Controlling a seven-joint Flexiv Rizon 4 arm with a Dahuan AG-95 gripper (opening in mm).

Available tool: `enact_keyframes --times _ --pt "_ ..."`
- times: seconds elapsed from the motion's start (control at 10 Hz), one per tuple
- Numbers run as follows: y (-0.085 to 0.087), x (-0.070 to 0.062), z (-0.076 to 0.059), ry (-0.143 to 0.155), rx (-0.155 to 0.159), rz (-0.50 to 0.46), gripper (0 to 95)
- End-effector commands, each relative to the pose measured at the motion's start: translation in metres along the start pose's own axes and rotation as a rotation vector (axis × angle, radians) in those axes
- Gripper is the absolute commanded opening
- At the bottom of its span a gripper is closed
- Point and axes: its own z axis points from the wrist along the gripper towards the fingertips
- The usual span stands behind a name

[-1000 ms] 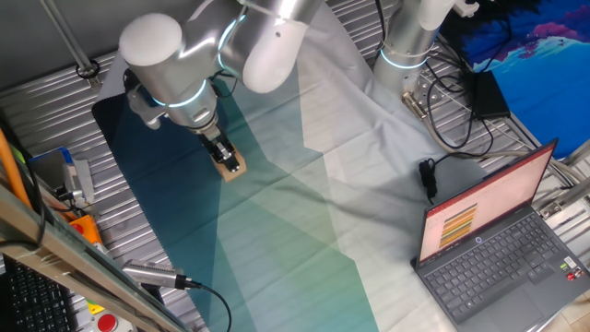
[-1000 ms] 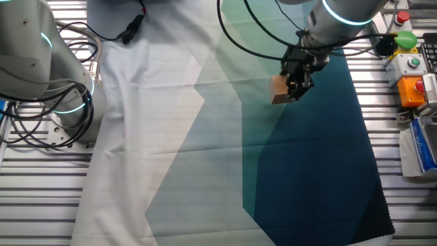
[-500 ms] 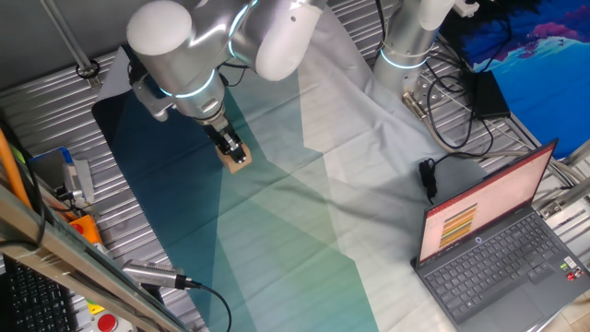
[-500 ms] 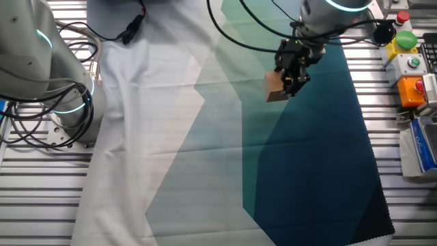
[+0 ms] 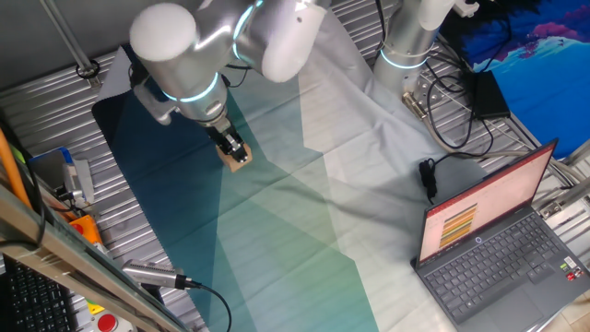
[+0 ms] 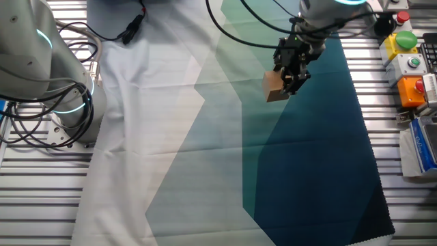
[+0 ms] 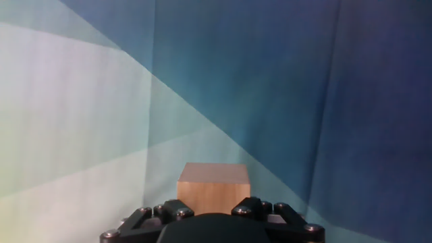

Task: Pick up one small block

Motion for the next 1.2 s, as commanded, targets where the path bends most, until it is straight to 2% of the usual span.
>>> enact_keyframes --times 0.1,0.3,0.5,0.8,1.2 --pt "-0.002 0.002 -0.003 0.008 0.048 -0.037 0.0" --pt "-0.010 0.008 -0.009 0.002 0.004 -0.033 0.0" --pt "-0.015 0.013 -0.013 0.010 -0.036 -0.010 0.0" --pt "-0.015 0.014 -0.016 0.012 -0.044 -0.004 0.0" --pt "-0.014 0.014 -0.015 0.018 -0.018 -0.003 0.0"
